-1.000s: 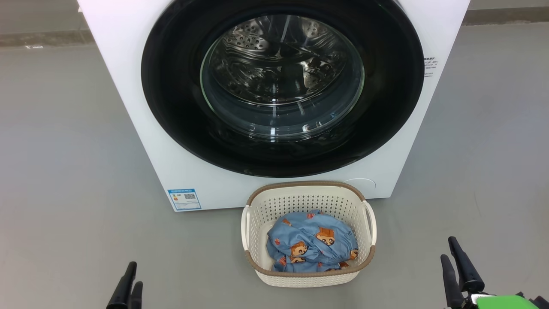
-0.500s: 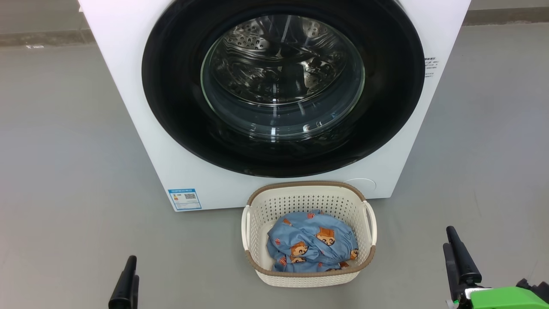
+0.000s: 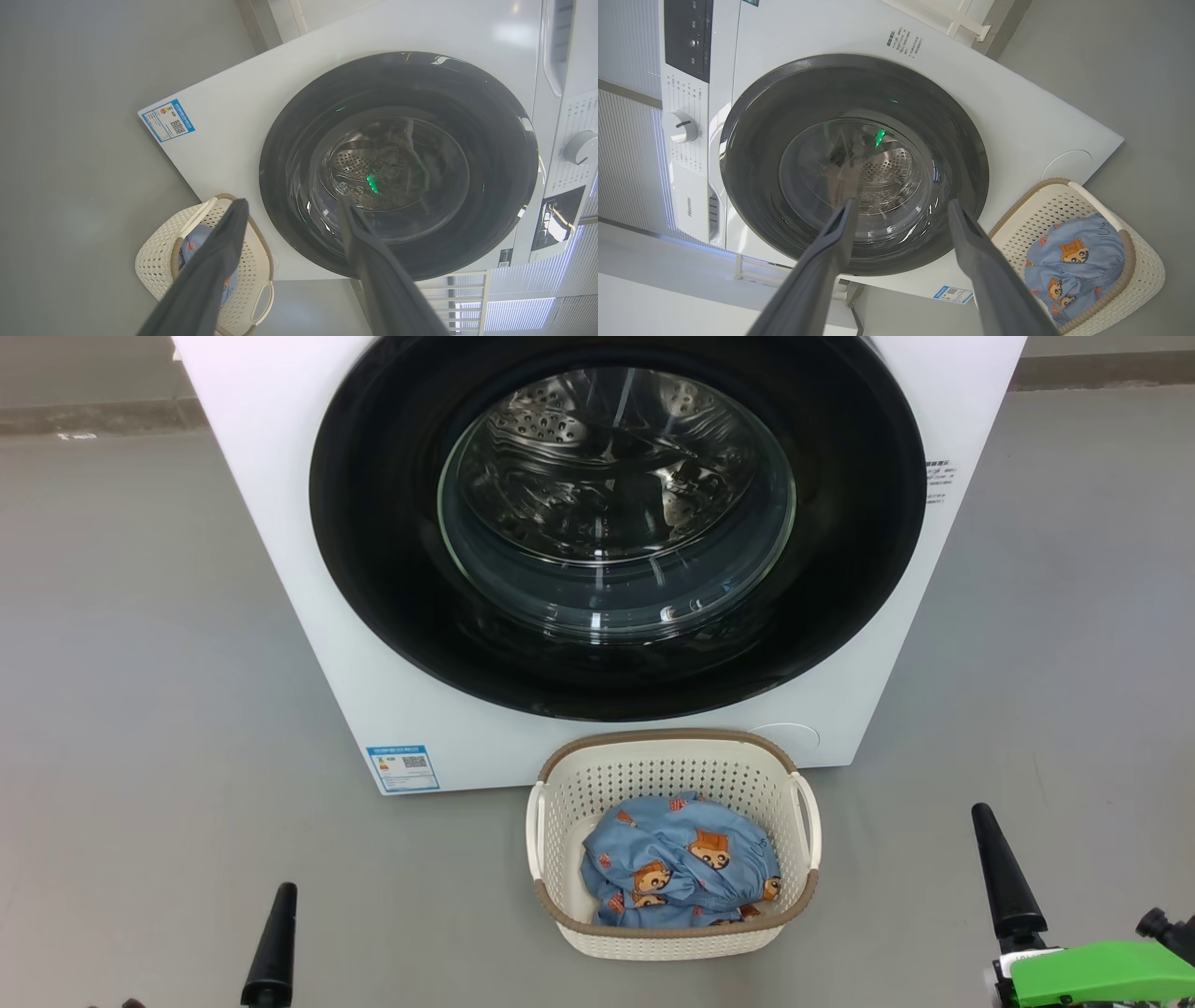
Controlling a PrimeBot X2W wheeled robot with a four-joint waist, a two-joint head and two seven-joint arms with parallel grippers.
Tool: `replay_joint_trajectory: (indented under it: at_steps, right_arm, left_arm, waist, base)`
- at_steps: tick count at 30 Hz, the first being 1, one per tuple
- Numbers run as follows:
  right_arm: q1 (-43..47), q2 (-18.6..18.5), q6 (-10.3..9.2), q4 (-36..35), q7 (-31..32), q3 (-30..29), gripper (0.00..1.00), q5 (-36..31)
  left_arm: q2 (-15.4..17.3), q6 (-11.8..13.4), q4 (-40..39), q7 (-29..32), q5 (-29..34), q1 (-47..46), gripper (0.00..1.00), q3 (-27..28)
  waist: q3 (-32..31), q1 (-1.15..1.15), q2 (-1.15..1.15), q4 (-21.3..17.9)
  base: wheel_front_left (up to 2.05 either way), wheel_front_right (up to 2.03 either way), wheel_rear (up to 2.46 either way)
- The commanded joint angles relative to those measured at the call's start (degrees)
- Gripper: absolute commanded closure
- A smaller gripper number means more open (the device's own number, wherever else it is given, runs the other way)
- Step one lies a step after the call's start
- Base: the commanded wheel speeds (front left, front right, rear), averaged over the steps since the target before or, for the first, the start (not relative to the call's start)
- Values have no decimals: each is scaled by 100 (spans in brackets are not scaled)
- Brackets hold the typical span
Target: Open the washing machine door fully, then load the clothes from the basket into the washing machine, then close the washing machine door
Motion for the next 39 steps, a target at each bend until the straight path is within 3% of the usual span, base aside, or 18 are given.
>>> replay_joint_trajectory:
  at_steps: [1,39]
  right_arm:
    - [-27,-88,4,-244,-71,104,0,-259]
    - [109,-467,6,-362,-708,476,0,-4081]
  left_arm:
    - [91,-26,-216,-76,199,-96,0,71]
    - [210,-47,-815,-717,3792,45,0,-153]
  waist:
    - [2,-1,0,1]
    - [22,-1,0,34]
  base:
    - [0,0,0]
    - [0,0,0]
